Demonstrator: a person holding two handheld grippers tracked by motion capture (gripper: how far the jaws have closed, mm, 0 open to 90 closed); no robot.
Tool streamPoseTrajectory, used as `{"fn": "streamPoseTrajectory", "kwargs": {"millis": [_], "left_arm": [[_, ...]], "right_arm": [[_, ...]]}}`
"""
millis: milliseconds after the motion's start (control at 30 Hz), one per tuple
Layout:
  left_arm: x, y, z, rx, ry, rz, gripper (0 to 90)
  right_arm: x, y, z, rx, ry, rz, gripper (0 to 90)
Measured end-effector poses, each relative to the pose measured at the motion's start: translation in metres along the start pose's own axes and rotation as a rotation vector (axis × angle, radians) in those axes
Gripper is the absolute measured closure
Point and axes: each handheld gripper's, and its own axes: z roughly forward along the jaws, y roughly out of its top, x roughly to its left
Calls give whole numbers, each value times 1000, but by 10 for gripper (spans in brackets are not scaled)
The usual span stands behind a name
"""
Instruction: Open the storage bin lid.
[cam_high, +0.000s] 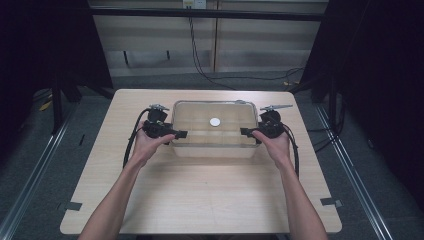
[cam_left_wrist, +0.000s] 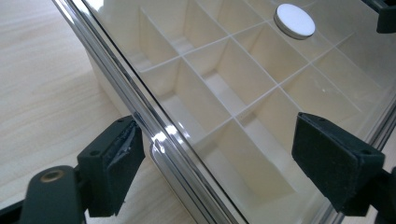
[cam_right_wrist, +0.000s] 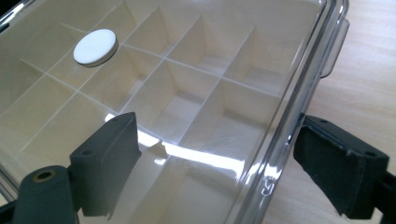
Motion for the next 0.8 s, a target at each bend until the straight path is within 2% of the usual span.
{"fn": "streamPoseTrajectory", "kwargs": {"millis": [67,100,167,233,433,500,533,600,800], "left_arm": [[-3,0,-2,-22,16,9,189],[-2,0,-4,-14,18,20,216],[-2,-1,-5,-36,12,18,260],[-4,-3,-6,-29,11,24,262],[-3,-11,-8,-84,4,8,306],[-2,-14,-10,-92,4,14,318],[-2,-15,-10,-96,-10,10,333],[-2,-15,-11,-95,-13,11,345],[-3,-17,-18,-132,-5,17,428]], "right_arm": [[2,0,-2,-18,-12,-5,163],[1,0,-3,-31,-11,-8,175],[-2,-1,-5,-46,10,14,203],[-3,-2,-6,-59,11,26,227],[-3,-7,-11,-96,14,33,292],[-3,-8,-13,-104,17,29,324],[-3,-9,-13,-105,20,24,324],[-4,-10,-13,-114,42,27,339],[-4,-10,-18,-147,49,30,395]]}}
